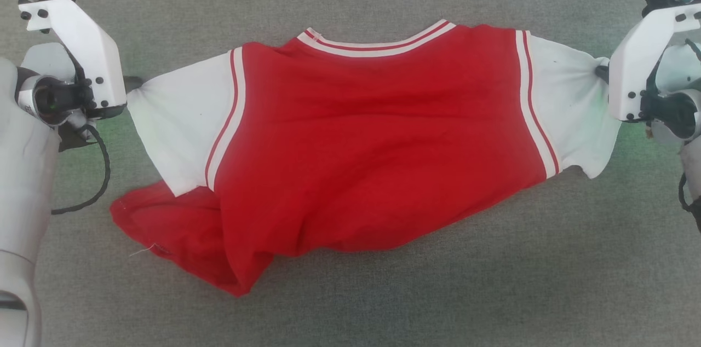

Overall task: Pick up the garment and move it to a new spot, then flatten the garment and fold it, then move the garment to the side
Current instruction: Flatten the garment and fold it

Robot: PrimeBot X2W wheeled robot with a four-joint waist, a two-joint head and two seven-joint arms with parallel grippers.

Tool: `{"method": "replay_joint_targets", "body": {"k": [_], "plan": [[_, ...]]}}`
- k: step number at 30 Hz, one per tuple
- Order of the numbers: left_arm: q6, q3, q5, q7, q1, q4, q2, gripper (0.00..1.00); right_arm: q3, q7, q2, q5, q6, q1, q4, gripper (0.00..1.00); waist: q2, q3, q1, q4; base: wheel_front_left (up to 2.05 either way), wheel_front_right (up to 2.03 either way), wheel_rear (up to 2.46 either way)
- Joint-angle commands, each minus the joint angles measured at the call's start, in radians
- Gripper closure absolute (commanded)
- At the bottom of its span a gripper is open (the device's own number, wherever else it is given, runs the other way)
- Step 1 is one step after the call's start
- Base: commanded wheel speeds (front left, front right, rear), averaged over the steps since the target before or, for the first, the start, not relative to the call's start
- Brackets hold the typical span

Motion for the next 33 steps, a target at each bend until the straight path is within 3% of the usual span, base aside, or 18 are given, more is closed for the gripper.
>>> {"method": "replay_joint_targets", "body": {"k": [1, 2, 4, 5, 6, 11, 21, 23, 24, 25, 26, 33], "plan": [[-0.004, -0.007, 0.005, -0.012, 0.006, 0.009, -0.008, 1.0, 0.007, -0.013, -0.002, 0.003, -0.002, 0.012, 0.018, 1.0, 0.0, -0.002, 0.0, 0.002, 0.0, 0.0, 0.0], [-0.003, -0.007, 0.006, -0.021, 0.005, 0.009, -0.006, 0.89, 0.011, -0.017, -0.002, 0.007, -0.002, 0.015, 0.021, 1.0, 0.0, -0.003, 0.0, 0.003, 0.0, 0.0, 0.0], [-0.004, -0.009, 0.009, -0.039, 0.003, 0.004, -0.006, 0.52, 0.018, -0.032, -0.004, 0.011, -0.002, 0.017, 0.025, 1.0, 0.0, -0.003, 0.0, 0.005, 0.0, 0.0, 0.0], [-0.004, -0.007, 0.007, -0.048, 0.004, 0.004, -0.005, 0.08, 0.021, -0.036, -0.004, 0.015, -0.002, 0.02, 0.028, 1.0, 0.0, -0.003, 0.0, 0.006, 0.0, 0.0, 0.0], [-0.005, -0.008, 0.007, -0.05, 0.003, 0.007, -0.004, 0.0, 0.028, -0.043, -0.006, 0.014, -0.002, 0.021, 0.029, 1.0, 0.0, -0.004, 0.0, 0.007, 0.0, 0.0, 0.0], [-0.005, -0.021, 0.017, -0.055, -0.007, 0.012, 0.003, 0.0, 0.047, -0.071, -0.011, 0.025, -0.002, 0.027, 0.044, 1.0, 0.0, -0.009, 0.0, 0.011, 0.0, 0.0, 0.0], [0.024, -0.062, 0.032, 0.053, -0.029, -0.002, 0.008, 0.0, 0.082, -0.105, -0.007, 0.07, -0.001, 0.044, 0.067, 0.98, 0.0, -0.026, 0.0, 0.009, 0.0, 0.0, 0.0], [0.026, -0.066, 0.031, 0.059, -0.016, -0.003, 0.01, 0.0, 0.087, -0.12, -0.007, 0.074, -0.001, 0.039, 0.067, 0.53, 0.0, -0.023, 0.0, 0.005, 0.0, 0.0, 0.0], [0.026, -0.066, 0.031, 0.059, -0.016, -0.003, 0.01, 0.0, 0.087, -0.12, -0.007, 0.074, -0.001, 0.039, 0.067, 0.53, 0.0, -0.023, 0.0, 0.005, 0.0, 0.0, 0.0], [0.029, -0.064, 0.025, 0.062, -0.01, -0.001, 0.009, 0.0, 0.087, -0.126, -0.006, 0.078, -0.001, 0.037, 0.07, 0.06, 0.0, -0.022, 0.0, 0.002, 0.0, 0.0, 0.0], [0.033, -0.06, 0.019, 0.064, -0.007, 0.002, 0.009, 0.0, 0.09, -0.13, -0.005, 0.08, -0.001, 0.036, 0.071, 0.0, 0.0, -0.02, 0.0, -0.001, 0.0, 0.0, 0.0], [0.059, -0.063, 0.008, 0.119, 0.018, 0.024, 0.003, 0.0, 0.104, -0.157, -0.022, 0.086, -0.001, 0.011, 0.052, 0.0, 0.0, -0.019, 0.0, -0.015, 0.0, 0.0, 0.0]]}}
